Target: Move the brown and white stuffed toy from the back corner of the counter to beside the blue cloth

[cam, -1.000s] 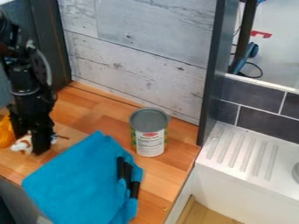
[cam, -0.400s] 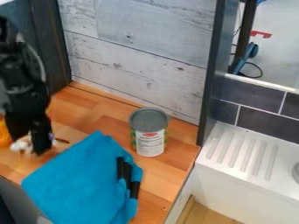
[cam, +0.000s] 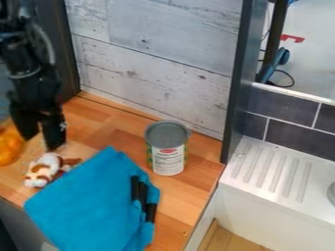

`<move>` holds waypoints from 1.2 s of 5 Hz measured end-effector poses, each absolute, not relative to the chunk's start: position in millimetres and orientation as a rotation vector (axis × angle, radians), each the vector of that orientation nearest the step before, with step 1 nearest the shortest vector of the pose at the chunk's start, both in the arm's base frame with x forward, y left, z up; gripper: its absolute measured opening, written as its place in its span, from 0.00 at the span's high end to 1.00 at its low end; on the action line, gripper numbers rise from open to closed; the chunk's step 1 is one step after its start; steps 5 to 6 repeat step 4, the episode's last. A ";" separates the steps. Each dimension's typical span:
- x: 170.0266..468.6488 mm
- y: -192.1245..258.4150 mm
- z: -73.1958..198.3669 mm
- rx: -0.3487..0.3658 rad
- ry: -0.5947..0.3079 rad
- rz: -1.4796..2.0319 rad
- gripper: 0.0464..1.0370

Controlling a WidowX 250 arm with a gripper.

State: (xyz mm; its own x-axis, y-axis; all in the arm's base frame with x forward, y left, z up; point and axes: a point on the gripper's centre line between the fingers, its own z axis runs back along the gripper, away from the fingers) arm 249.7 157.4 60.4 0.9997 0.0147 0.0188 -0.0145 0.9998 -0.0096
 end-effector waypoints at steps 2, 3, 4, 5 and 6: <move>247.6 127.1 102.7 0.033 -0.105 -0.075 0.04; 227.6 92.8 123.7 0.019 -0.136 -0.176 0.04; 218.2 74.5 117.4 0.009 -0.080 -0.226 0.04; 218.2 74.5 117.4 0.009 -0.080 -0.226 0.04; 218.2 74.5 117.4 0.009 -0.080 -0.226 0.04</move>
